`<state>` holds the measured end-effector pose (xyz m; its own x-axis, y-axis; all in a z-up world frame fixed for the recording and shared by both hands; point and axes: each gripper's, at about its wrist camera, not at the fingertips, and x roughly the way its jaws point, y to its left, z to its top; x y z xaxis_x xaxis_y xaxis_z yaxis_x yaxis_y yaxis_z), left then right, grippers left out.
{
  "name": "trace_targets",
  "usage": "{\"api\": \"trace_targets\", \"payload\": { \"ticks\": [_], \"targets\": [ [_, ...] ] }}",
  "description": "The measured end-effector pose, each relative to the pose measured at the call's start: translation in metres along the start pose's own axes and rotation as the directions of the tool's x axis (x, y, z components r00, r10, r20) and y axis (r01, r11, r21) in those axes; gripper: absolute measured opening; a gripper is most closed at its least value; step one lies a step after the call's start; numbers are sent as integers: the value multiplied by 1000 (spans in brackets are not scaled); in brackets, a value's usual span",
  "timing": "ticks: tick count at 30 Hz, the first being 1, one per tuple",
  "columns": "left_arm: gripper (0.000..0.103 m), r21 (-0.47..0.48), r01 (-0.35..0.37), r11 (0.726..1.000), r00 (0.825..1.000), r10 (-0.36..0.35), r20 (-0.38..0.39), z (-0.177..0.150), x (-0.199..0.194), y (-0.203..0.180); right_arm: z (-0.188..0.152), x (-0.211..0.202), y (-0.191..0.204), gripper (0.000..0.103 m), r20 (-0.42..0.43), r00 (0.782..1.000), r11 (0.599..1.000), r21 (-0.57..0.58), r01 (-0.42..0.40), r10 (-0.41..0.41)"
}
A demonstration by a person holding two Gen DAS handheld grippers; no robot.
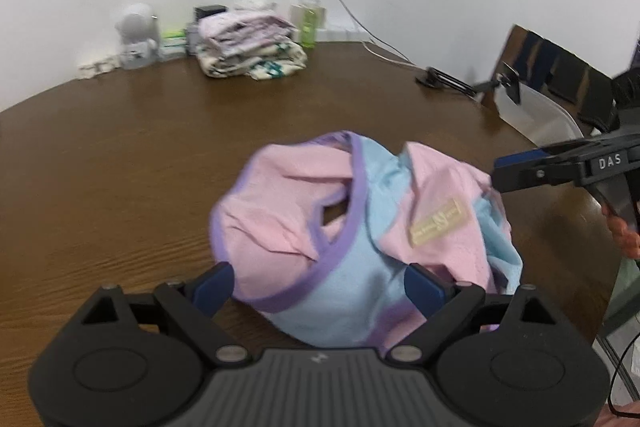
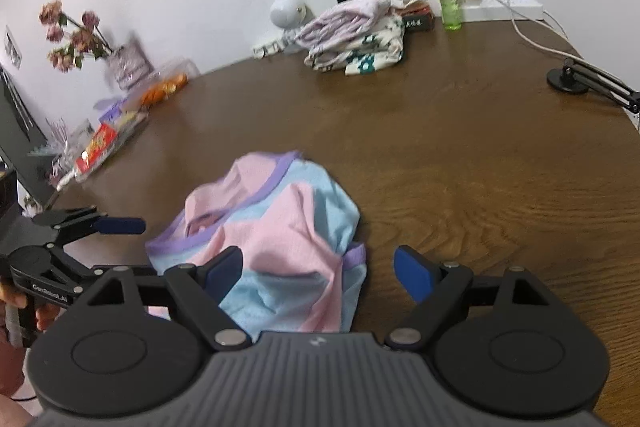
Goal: Fold clothes
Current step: 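Grasp the garment edge with the left gripper while the right gripper grasps another edge, lift and shake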
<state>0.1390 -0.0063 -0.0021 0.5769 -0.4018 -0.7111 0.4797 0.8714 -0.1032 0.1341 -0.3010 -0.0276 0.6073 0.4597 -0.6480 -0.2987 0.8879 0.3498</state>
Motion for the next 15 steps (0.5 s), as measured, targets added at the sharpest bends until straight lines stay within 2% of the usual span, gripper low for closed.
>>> {"api": "trace_targets", "payload": {
  "ticks": [2,3,4,5,6,7,8,9,11,15],
  "targets": [
    [88,6,-2,1000,1000,2,-1,0,5,0,-4,3,-1,83,-11,1000,1000,11,-7,7],
    [86,8,-3,1000,1000,3,-2,1,7,0,-6,5,-2,79,-16,1000,1000,19,-11,11],
    [78,11,-3,1000,1000,3,-3,1,10,0,-7,6,-3,76,-20,1000,1000,27,-13,13],
    [65,14,-4,1000,1000,4,-3,1,12,0,-9,8,-4,65,-23,1000,999,36,-15,16],
    [56,17,-5,1000,1000,5,-4,1,15,0,-10,9,-6,48,-25,999,999,45,-22,23],
    [37,19,-6,1000,1000,6,-5,1,17,-1,-12,10,-7,39,-27,999,998,54,-29,30],
    [18,22,-7,1000,1000,7,-5,1,20,-1,-12,11,-9,22,-27,999,997,64,-39,41],
    [11,25,-7,1000,1000,8,-6,2,22,-1,-13,11,-10,11,-27,998,996,73,-49,51],
    [2,30,-9,999,1000,9,-7,2,27,-1,-12,10,-11,6,-18,998,996,67,-54,56],
    [1,23,-31,999,999,30,40,14,19,8,-2,7,-12,3,7,999,998,40,-45,45]
  ]
}}
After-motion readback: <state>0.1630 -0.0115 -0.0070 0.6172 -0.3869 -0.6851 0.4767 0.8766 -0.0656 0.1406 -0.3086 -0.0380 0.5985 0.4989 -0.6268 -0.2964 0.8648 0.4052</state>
